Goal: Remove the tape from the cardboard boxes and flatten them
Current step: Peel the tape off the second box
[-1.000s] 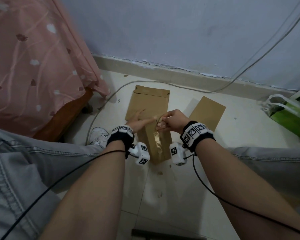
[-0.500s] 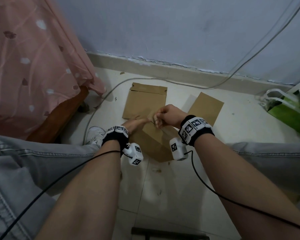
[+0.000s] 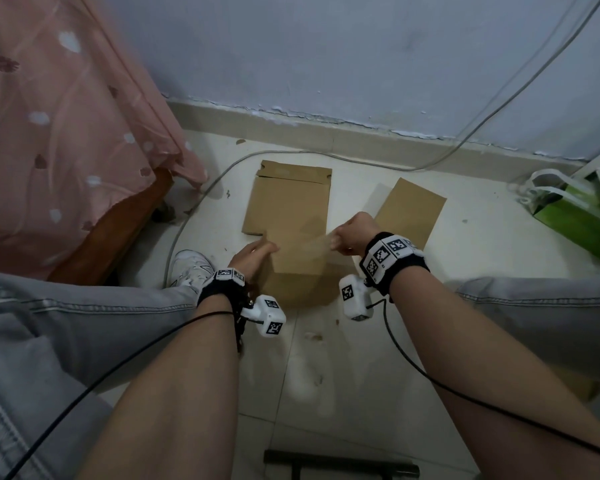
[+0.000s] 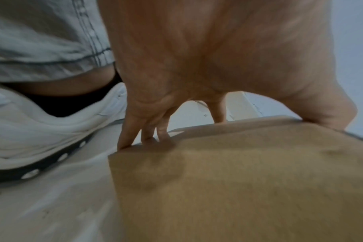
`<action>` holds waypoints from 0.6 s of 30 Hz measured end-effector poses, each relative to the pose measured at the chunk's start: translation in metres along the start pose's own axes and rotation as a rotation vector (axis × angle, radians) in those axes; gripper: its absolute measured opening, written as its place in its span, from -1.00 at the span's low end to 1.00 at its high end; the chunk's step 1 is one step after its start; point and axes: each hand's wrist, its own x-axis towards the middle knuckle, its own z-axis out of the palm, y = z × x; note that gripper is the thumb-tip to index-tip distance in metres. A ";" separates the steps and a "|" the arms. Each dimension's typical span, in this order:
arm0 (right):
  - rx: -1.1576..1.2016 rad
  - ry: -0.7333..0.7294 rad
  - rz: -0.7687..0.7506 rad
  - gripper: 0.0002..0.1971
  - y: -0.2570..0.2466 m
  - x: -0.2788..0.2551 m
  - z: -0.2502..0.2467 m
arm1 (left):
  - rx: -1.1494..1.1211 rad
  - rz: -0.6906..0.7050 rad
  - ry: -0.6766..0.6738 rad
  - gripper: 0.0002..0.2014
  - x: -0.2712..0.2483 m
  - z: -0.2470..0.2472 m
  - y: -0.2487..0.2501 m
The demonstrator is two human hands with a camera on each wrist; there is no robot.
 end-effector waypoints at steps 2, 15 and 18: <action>-0.091 0.058 0.040 -0.95 0.008 0.008 -0.015 | -0.019 -0.048 0.006 -0.34 0.004 -0.008 -0.009; 0.557 0.025 0.016 -0.70 -0.002 -0.003 -0.036 | -0.137 -0.166 -0.061 -0.61 0.016 -0.008 -0.021; 0.639 -0.153 0.000 -0.70 -0.021 -0.014 -0.024 | 0.050 -0.097 0.045 -0.35 0.029 -0.009 -0.026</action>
